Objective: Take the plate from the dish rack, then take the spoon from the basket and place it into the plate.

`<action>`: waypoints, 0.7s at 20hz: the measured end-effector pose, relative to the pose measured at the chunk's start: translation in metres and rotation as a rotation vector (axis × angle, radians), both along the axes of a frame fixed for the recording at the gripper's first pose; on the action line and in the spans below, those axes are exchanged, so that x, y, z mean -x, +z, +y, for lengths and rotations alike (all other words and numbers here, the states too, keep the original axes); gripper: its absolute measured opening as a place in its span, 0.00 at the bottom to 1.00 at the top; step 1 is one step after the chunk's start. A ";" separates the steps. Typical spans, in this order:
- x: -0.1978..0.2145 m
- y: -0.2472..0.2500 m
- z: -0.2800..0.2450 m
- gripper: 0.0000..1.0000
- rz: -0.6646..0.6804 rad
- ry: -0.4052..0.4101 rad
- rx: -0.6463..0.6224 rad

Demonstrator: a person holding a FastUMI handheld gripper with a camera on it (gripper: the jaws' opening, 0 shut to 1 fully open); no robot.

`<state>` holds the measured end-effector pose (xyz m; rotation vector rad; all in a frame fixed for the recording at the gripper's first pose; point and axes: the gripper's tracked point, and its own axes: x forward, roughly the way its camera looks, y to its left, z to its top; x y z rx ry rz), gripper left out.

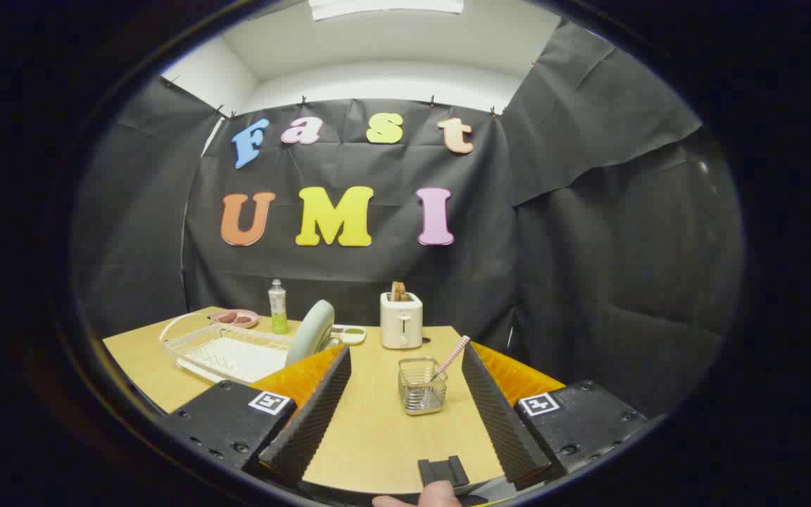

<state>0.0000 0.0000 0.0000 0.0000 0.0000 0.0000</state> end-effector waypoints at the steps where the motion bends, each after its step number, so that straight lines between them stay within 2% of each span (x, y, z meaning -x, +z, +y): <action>1: 0.001 0.001 0.002 1.00 -0.003 0.004 -0.003; 14: 0.005 0.010 0.008 1.00 0.001 0.003 -0.002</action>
